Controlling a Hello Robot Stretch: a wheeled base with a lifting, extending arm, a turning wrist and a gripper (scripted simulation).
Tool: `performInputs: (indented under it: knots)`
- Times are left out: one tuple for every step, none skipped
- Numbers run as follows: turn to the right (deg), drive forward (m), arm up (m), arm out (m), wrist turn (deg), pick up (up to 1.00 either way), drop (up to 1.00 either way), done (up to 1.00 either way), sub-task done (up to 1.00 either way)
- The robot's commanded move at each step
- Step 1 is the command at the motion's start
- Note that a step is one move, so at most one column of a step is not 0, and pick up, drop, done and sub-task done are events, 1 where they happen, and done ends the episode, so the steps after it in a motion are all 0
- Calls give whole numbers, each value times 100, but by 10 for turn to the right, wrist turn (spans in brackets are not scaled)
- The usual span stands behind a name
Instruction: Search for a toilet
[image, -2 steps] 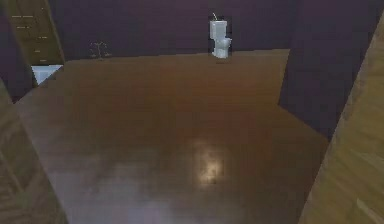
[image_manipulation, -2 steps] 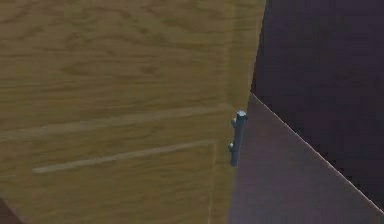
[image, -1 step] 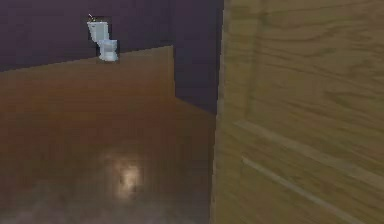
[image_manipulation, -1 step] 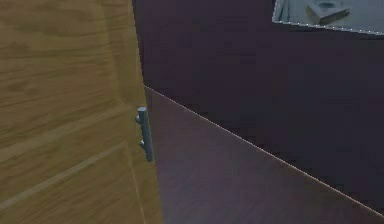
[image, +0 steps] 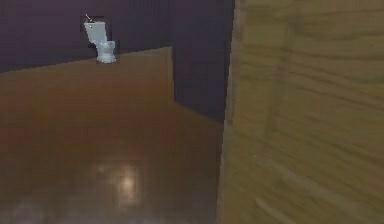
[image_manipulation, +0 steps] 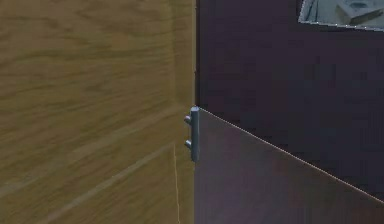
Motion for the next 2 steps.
performInputs:
  knots:
    - [-270,0,0,0,0,0,0,0,0]
    - [0,100,0,0,0,0,0,0,0]
